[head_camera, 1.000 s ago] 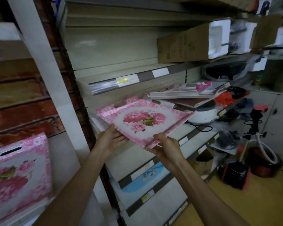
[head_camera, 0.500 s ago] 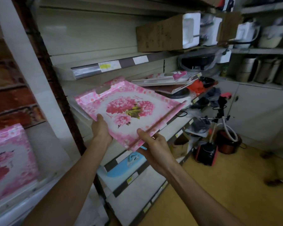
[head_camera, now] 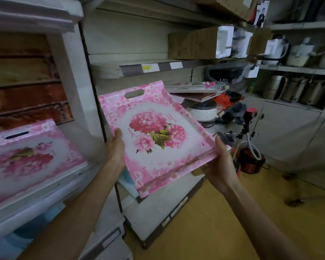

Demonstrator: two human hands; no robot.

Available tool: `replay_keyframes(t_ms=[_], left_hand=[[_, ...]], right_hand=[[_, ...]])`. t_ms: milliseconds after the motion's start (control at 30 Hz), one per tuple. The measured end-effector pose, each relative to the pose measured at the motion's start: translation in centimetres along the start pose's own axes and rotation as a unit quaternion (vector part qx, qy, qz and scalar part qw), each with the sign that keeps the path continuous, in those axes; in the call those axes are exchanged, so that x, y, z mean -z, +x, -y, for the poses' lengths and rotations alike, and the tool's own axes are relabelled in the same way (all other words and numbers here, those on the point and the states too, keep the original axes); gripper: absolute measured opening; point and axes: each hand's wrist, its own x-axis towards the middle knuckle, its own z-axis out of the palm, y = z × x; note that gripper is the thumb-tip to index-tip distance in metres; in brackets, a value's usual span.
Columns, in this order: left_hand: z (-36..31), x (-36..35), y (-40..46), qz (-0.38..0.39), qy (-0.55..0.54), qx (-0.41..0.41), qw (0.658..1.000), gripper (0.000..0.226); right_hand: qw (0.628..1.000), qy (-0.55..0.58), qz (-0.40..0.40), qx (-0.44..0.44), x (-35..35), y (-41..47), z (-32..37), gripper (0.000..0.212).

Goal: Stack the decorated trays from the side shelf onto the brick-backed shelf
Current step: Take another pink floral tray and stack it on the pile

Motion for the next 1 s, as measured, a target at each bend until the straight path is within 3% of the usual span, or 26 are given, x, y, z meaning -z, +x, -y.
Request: replay_keyframes(t_ms=[100, 200, 367, 667, 867, 1000], left_hand=[[-0.5, 3.6, -1.8, -0.010, 0.027, -0.015, 0.999, 0.035], [-1.2, 7.7, -3.0, -0.019, 0.043, -0.013, 0.999, 0.058], [-2.3, 14.8, -5.1, -0.038, 0.038, -0.057, 0.997, 0.054], [-4.7, 24.1, -7.9, -0.104, 0.020, -0.111, 0.988, 0.046], [-6.2, 28.3, -8.1, -0.158, 0.041, -0.147, 0.975, 0.046], [-7.2, 30.2, -6.9, -0.195, 0.064, -0.167, 0.964, 0.027]], right_hand=[[0.999, -0.020, -0.010, -0.028, -0.4, -1.8, -0.1, 0.057], [0.996, -0.064, 0.033, -0.059, -1.7, -3.5, -0.5, 0.054], [0.973, -0.180, 0.091, -0.113, -4.1, -4.1, -1.9, 0.048], [0.906, -0.386, 0.168, -0.040, -12.4, -3.2, -7.7, 0.045], [0.902, -0.372, 0.218, 0.025, -17.3, -1.5, -11.3, 0.026], [0.904, -0.350, 0.243, 0.040, -19.9, 0.2, -12.8, 0.025]])
